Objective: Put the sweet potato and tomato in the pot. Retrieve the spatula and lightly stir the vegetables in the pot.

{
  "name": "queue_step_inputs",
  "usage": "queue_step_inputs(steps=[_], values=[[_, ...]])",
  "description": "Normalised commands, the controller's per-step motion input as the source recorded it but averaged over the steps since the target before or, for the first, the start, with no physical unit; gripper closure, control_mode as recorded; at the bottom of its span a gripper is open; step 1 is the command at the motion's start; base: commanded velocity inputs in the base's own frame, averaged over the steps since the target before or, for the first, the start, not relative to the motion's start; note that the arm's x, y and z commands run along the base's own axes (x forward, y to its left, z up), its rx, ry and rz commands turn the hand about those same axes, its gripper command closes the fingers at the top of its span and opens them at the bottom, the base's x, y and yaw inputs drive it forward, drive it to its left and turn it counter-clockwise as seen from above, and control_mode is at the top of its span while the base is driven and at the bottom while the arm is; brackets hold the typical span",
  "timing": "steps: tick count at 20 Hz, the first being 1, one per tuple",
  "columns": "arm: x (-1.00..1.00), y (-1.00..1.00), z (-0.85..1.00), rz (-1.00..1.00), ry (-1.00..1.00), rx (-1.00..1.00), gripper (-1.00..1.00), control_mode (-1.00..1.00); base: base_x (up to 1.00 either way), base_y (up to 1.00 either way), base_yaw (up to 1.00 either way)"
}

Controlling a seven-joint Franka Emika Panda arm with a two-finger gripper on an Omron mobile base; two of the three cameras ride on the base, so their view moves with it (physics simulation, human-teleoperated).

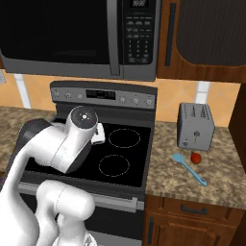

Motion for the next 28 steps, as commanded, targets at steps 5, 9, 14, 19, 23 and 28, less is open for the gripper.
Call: queue_step_inputs(steps=[5,9,14,19,23,28], values=[[0.00,0.82,0.43,0.00,-0.01,0.17,1.00,-1.00,0.00,0.00,0.00],[-0.01,0.65,0.00,0.04,-0.20,0.16,1.00,-1.00,0.00,0.00,0.00],[0.00,0.44,0.00,0.05,-0.23,0.23,1.00,-1.00,0.00,0.00,0.00],[0.10,0.69,0.00,0.09,-0.02,0.03,1.00,-1.00,0.00,0.00,0.00],[0.18,0.48,-0.03,0.00,-0.14,-0.13,1.00,-1.00,0.00,0.00,0.00],[0.23,0.28,-0.25,0.00,-0.04,-0.01,1.00,-1.00,0.00,0.00,0.00]])
